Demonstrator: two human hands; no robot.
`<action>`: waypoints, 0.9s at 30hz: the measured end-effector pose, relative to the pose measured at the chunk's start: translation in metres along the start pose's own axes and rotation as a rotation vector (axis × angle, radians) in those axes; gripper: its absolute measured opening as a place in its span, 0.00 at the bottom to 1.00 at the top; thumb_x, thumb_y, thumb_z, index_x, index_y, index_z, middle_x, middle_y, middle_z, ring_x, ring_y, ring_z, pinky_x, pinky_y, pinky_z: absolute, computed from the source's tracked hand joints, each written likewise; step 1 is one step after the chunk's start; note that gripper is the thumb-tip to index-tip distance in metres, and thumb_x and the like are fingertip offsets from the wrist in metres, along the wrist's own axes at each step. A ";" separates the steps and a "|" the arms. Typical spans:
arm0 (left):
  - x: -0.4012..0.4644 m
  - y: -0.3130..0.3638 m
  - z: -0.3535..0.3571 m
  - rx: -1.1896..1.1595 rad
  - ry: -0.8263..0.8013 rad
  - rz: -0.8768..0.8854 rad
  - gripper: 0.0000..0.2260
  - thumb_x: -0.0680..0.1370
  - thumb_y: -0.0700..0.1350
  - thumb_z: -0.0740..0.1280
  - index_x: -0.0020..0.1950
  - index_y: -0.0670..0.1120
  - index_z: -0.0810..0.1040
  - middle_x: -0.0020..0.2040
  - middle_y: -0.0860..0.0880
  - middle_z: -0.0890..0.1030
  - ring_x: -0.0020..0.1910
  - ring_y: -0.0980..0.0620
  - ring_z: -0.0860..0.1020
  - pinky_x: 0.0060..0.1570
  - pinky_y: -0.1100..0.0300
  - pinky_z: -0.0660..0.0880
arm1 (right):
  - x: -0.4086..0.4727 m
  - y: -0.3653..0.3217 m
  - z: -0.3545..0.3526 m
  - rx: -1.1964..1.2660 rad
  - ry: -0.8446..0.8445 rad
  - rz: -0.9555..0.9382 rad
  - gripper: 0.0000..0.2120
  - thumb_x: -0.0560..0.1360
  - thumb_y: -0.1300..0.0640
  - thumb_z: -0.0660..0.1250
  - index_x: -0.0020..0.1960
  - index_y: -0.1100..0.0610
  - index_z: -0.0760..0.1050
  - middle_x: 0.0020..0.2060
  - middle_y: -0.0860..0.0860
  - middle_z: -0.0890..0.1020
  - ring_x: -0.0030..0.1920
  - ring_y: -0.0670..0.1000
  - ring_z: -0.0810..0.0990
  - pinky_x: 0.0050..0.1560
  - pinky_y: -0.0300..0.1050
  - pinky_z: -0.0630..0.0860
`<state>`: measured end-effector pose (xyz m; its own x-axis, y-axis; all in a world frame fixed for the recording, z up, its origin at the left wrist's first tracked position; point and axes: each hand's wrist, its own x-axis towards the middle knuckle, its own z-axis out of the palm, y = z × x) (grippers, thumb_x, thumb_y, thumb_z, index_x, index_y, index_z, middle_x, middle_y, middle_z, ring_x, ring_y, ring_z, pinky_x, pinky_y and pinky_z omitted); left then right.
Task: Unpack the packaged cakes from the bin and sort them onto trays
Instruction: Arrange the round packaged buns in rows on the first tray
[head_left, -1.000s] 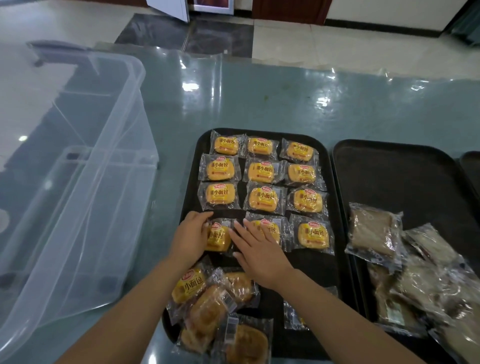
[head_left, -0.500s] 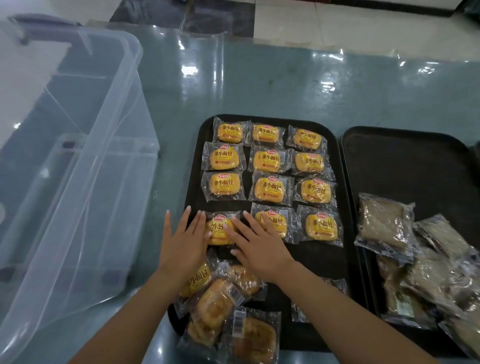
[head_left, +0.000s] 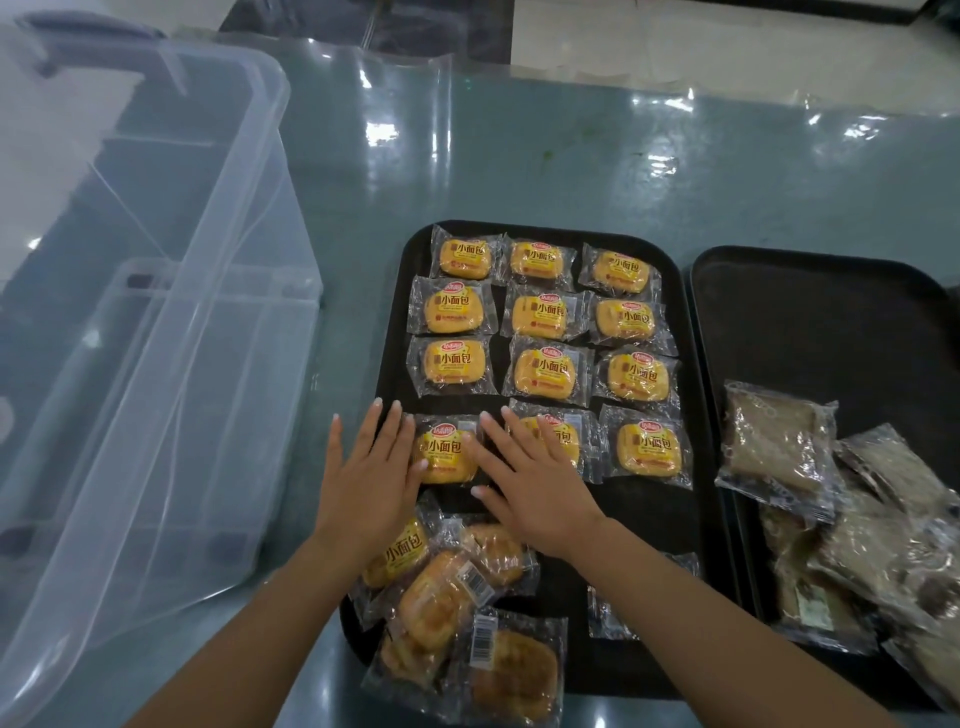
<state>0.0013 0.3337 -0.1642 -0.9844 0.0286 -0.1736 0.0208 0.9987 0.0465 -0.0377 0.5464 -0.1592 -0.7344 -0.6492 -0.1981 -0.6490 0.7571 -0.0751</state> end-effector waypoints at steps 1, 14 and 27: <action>-0.001 0.001 -0.001 -0.052 0.032 0.071 0.25 0.80 0.55 0.48 0.73 0.46 0.66 0.73 0.45 0.66 0.74 0.47 0.57 0.72 0.40 0.53 | -0.004 0.004 0.001 -0.003 0.018 0.024 0.26 0.81 0.40 0.46 0.76 0.49 0.56 0.75 0.54 0.61 0.76 0.57 0.54 0.74 0.61 0.48; -0.006 0.021 0.008 -0.159 -0.104 0.225 0.29 0.76 0.64 0.32 0.75 0.57 0.36 0.77 0.54 0.37 0.74 0.55 0.32 0.73 0.53 0.35 | -0.049 0.045 0.015 0.057 -0.058 0.152 0.28 0.81 0.37 0.39 0.78 0.46 0.48 0.77 0.52 0.50 0.77 0.56 0.47 0.73 0.56 0.50; -0.004 0.030 -0.005 -0.154 -0.090 0.258 0.31 0.76 0.65 0.31 0.77 0.54 0.42 0.77 0.52 0.41 0.75 0.54 0.36 0.73 0.48 0.35 | -0.059 0.047 -0.003 0.008 -0.053 0.107 0.29 0.80 0.38 0.41 0.77 0.47 0.41 0.77 0.52 0.42 0.77 0.54 0.38 0.75 0.54 0.39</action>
<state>0.0050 0.3632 -0.1573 -0.9307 0.2903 -0.2226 0.2339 0.9401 0.2479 -0.0252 0.6199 -0.1477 -0.7875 -0.5602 -0.2569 -0.5659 0.8224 -0.0587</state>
